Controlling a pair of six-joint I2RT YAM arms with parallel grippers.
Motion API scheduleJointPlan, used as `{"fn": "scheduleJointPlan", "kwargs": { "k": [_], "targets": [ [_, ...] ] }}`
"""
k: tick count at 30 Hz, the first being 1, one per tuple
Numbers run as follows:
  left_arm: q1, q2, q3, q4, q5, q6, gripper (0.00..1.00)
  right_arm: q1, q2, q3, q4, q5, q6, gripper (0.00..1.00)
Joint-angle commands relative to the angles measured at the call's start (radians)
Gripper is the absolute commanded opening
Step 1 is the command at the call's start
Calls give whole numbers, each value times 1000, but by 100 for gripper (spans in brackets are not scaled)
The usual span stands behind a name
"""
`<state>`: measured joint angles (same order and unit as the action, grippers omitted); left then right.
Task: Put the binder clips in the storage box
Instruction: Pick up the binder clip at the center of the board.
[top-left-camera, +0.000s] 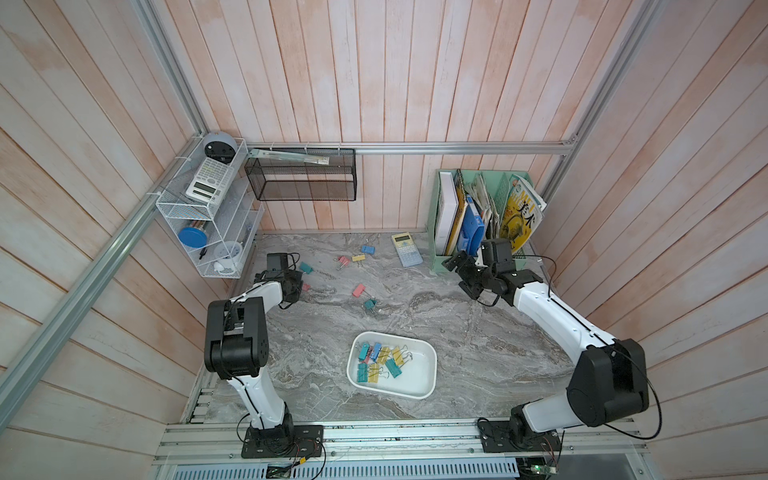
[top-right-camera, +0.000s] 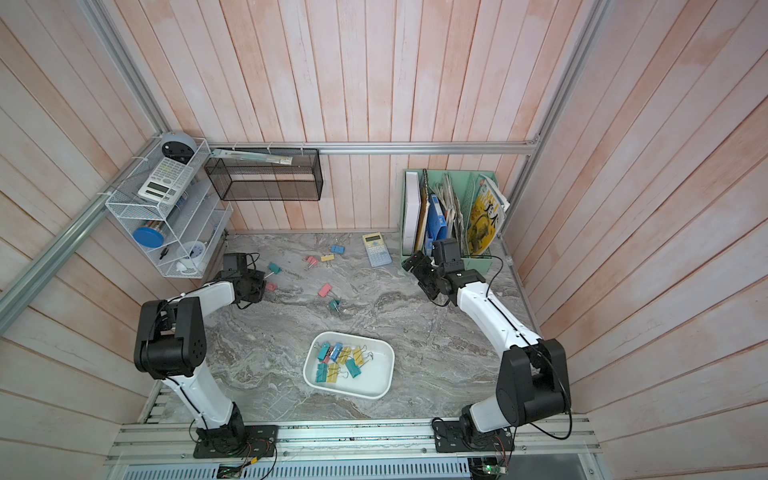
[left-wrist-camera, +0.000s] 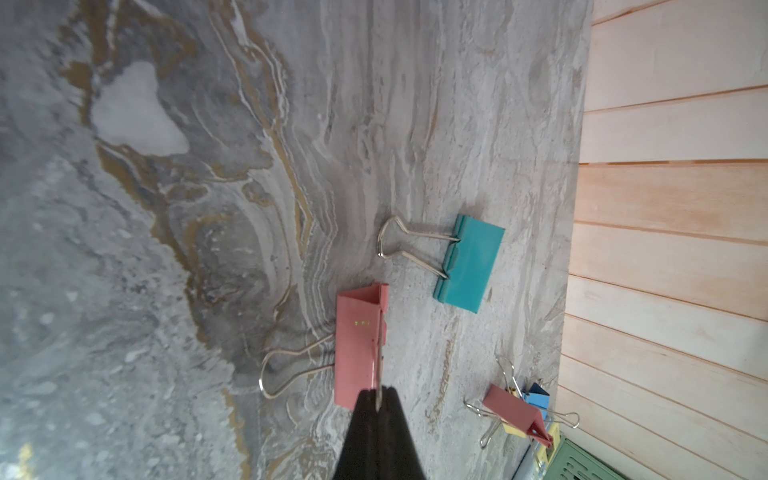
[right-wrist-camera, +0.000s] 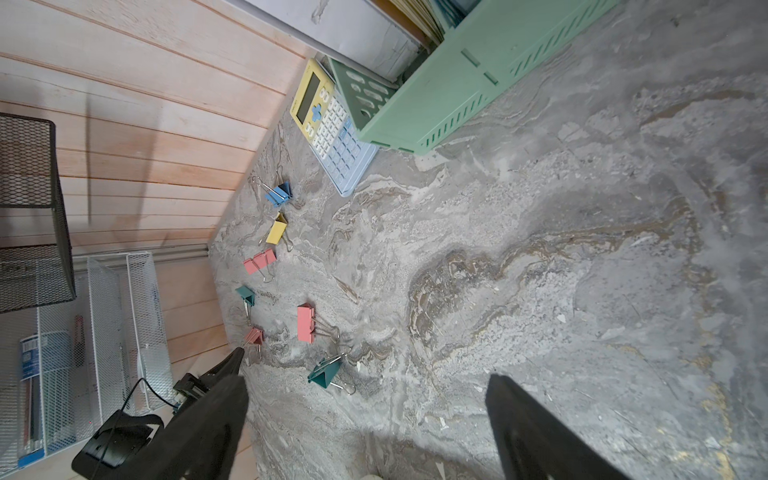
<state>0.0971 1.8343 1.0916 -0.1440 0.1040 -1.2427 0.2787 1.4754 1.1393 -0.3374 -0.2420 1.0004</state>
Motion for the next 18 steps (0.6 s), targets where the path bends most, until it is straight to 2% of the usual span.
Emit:
{"fn": "scheduleJointPlan", "kwargs": {
  "k": [1, 5, 9, 13, 18],
  "targets": [
    [2, -40, 18, -67, 38, 53, 0, -7, 8, 37, -19, -13, -36, 97],
    [-36, -107, 90, -268, 37, 202, 0, -24, 5, 47, -15, -44, -74, 96],
    [-129, -186, 191, -522, -54, 401, 0, -30, -5, 73, -48, -63, -146, 96],
    [-299, -263, 286, -763, -238, 543, 0, -28, -13, 82, -68, -98, -192, 96],
    [-591, -263, 452, -1075, -431, 567, 0, -23, -31, 35, -50, -128, -171, 96]
  ]
}}
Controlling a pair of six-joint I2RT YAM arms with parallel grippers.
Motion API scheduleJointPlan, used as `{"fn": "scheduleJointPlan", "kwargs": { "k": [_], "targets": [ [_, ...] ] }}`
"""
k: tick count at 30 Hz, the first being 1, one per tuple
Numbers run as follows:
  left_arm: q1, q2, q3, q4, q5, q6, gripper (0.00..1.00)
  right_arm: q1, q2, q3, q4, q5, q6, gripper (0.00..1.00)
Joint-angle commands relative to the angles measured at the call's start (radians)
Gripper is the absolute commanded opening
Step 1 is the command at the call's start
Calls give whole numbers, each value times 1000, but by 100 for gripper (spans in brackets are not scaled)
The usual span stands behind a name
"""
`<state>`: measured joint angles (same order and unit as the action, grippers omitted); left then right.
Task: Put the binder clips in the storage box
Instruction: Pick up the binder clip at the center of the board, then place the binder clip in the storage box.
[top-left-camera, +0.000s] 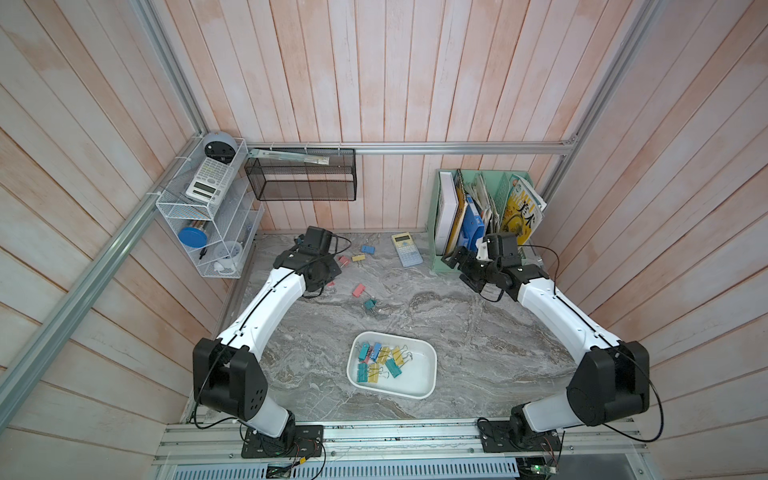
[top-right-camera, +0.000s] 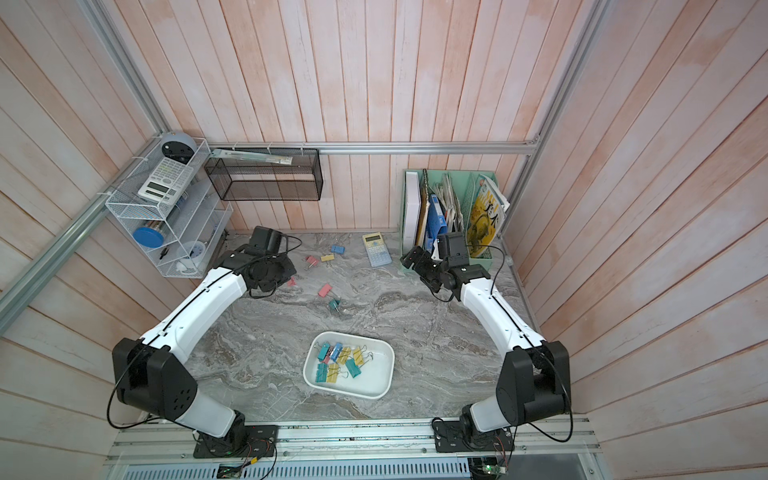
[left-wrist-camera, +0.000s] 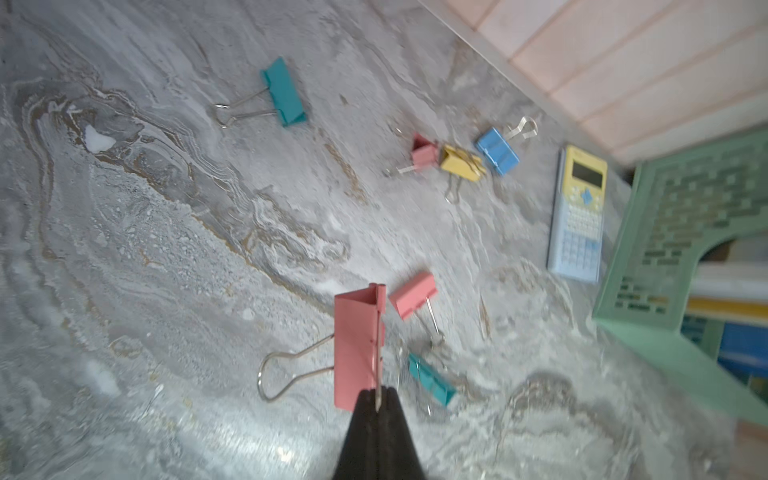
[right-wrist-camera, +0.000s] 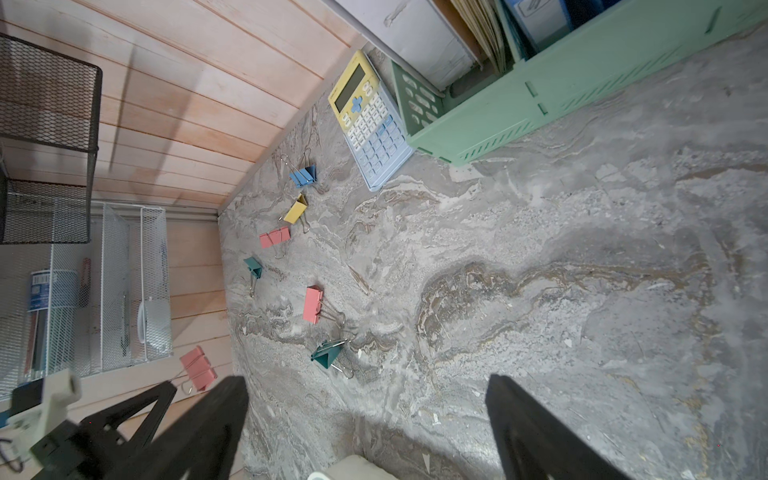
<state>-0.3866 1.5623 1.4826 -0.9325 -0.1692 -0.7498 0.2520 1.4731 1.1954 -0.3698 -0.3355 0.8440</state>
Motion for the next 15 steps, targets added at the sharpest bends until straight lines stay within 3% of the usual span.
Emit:
{"fn": "scheduleJointPlan", "kwargs": {
  "k": [1, 4, 7, 10, 15],
  "targets": [
    [-183, 33, 115, -366, -184, 66, 0, 9, -39, -35, -29, -21, -8, 95],
    [-380, 156, 273, -589, -236, 45, 0, 32, -88, -45, -222, 213, 22, 92],
    [-522, 323, 409, -803, -245, 36, 0, 30, -176, -130, -281, 390, 89, 92],
    [-642, 419, 503, -857, -187, 40, 0, 29, -273, -220, -274, 447, 128, 92],
    [-737, 478, 578, -851, -109, -22, 0, 29, -402, -305, -344, 474, 189, 92]
  ]
}}
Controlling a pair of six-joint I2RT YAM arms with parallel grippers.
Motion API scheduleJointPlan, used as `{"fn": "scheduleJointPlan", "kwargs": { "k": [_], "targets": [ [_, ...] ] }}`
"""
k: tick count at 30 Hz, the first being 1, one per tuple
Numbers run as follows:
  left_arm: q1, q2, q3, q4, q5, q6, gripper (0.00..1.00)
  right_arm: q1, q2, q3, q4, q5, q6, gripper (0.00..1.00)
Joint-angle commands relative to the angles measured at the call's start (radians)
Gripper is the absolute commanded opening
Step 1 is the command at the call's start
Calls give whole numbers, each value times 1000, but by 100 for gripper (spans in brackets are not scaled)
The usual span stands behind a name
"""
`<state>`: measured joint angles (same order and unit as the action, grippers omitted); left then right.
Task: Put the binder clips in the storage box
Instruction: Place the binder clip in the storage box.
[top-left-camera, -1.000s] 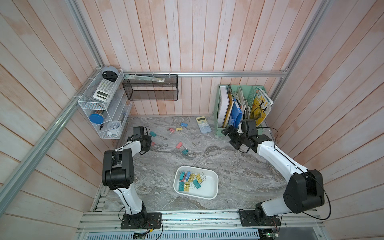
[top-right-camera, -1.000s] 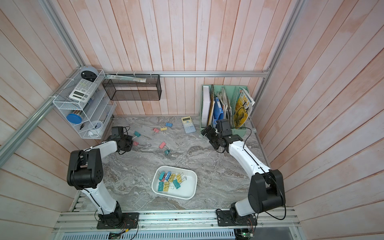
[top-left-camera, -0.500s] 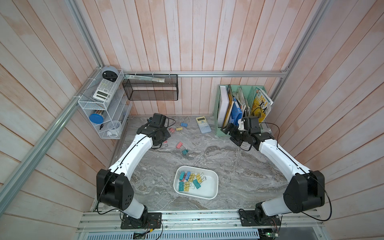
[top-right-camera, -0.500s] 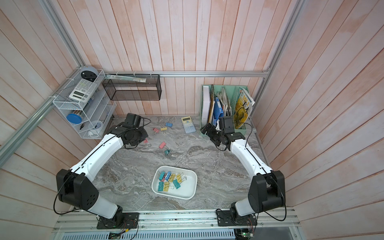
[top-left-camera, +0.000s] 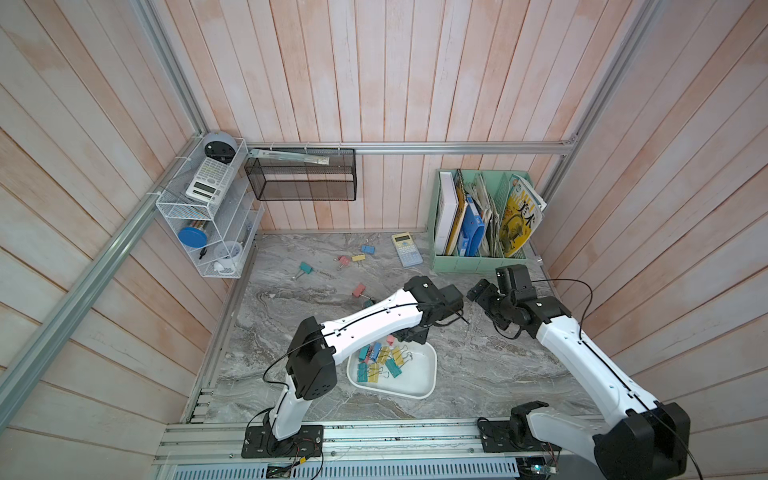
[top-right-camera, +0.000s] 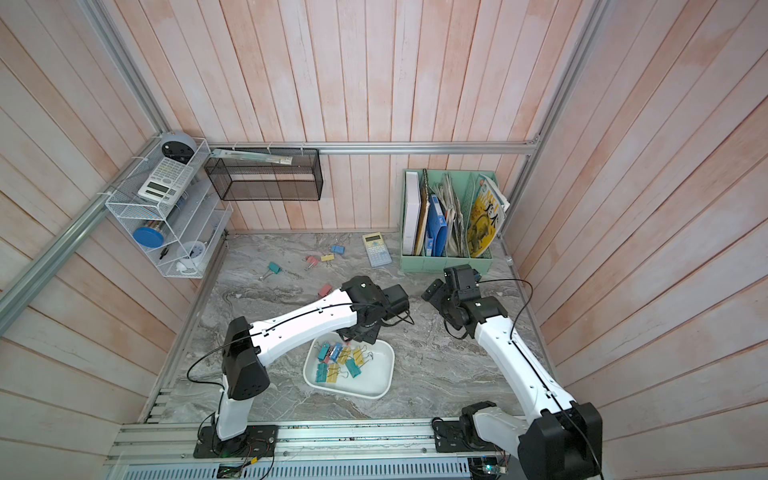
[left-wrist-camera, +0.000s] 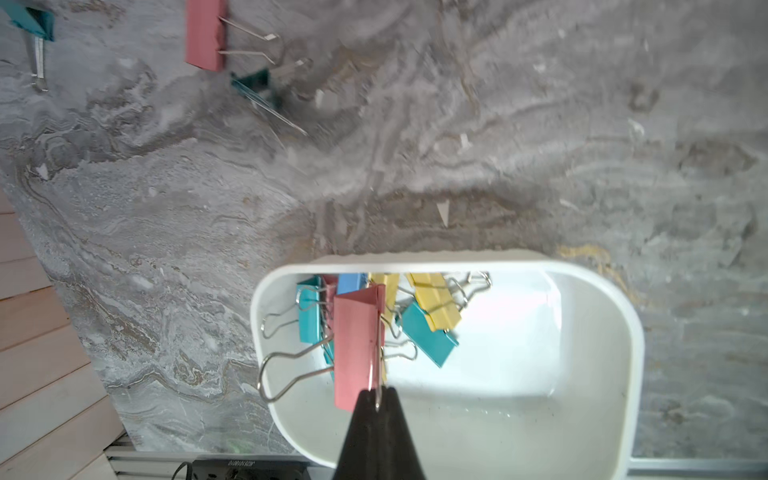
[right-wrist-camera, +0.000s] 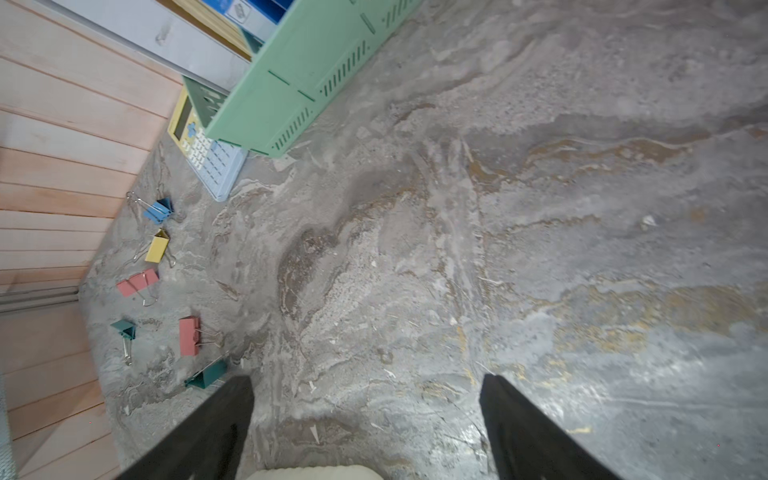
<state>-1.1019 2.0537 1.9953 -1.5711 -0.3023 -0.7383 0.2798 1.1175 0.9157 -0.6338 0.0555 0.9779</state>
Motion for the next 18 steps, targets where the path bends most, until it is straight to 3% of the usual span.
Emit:
{"fn": "scheduleJointPlan", "kwargs": {
  "k": [1, 8, 18],
  "targets": [
    [-36, 4, 74, -217, 34, -25, 0, 1, -82, -41, -99, 104, 65, 93],
    [-118, 67, -21, -157, 77, -61, 0, 2, -325, -167, -111, 202, 164, 93],
    [-122, 71, -207, -3, 54, -171, 0, 1, -343, -174, -129, 168, 93, 94]
  ]
}}
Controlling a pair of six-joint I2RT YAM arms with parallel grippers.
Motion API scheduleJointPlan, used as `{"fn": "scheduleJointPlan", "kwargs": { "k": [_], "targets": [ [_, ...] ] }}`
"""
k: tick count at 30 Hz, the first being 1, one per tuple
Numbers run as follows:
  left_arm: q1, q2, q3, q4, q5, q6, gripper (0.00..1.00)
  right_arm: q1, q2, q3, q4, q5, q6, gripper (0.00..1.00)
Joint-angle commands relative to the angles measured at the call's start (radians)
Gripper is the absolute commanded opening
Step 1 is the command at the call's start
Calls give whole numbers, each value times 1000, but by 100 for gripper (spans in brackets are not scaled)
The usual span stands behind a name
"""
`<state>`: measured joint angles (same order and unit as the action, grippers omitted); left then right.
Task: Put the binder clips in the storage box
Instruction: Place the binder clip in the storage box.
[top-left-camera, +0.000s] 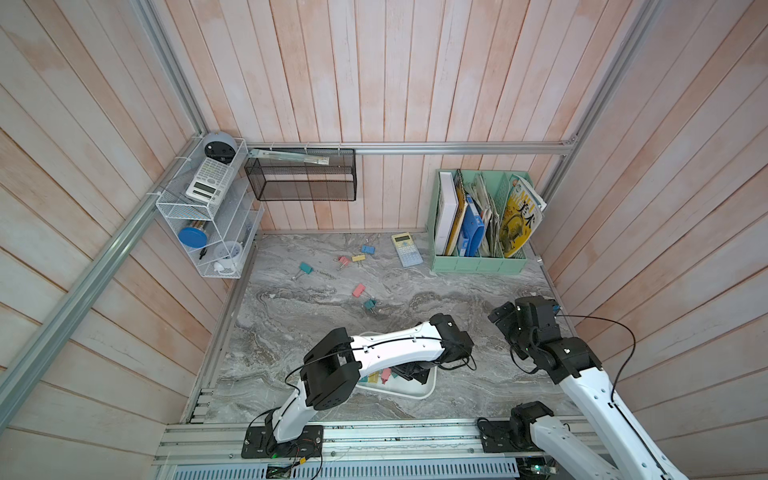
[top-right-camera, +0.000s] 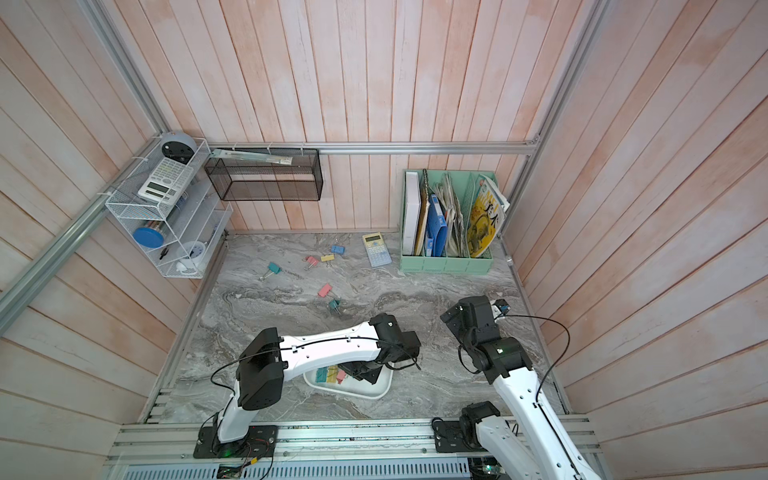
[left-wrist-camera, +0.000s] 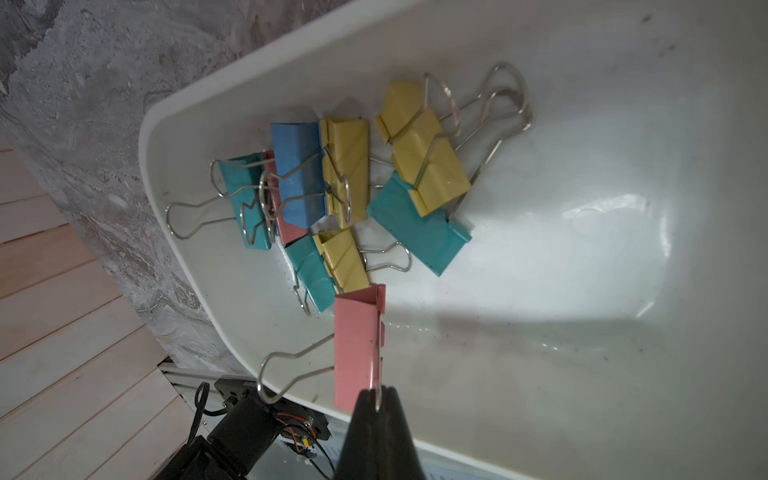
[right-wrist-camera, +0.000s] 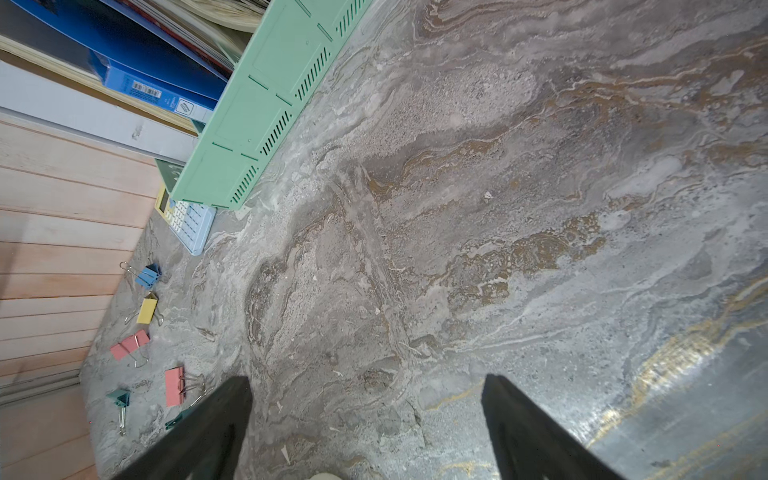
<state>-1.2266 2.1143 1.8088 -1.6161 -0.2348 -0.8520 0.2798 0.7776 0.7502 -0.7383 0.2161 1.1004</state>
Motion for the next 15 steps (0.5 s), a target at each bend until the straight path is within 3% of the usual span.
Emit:
{"fn": "scheduleJointPlan", "kwargs": {
  "k": [1, 13, 15],
  "targets": [
    [2, 11, -35, 69, -13, -65, 0, 1, -4, -9, -23, 9, -39, 94],
    [1, -8, -178, 153, -183, -196, 0, 1, 26, -1, 14, -7, -117, 96],
    [1, -12, -192, 149, -194, -214, 4, -1, 29, -1, 19, -9, -125, 96]
  ]
}}
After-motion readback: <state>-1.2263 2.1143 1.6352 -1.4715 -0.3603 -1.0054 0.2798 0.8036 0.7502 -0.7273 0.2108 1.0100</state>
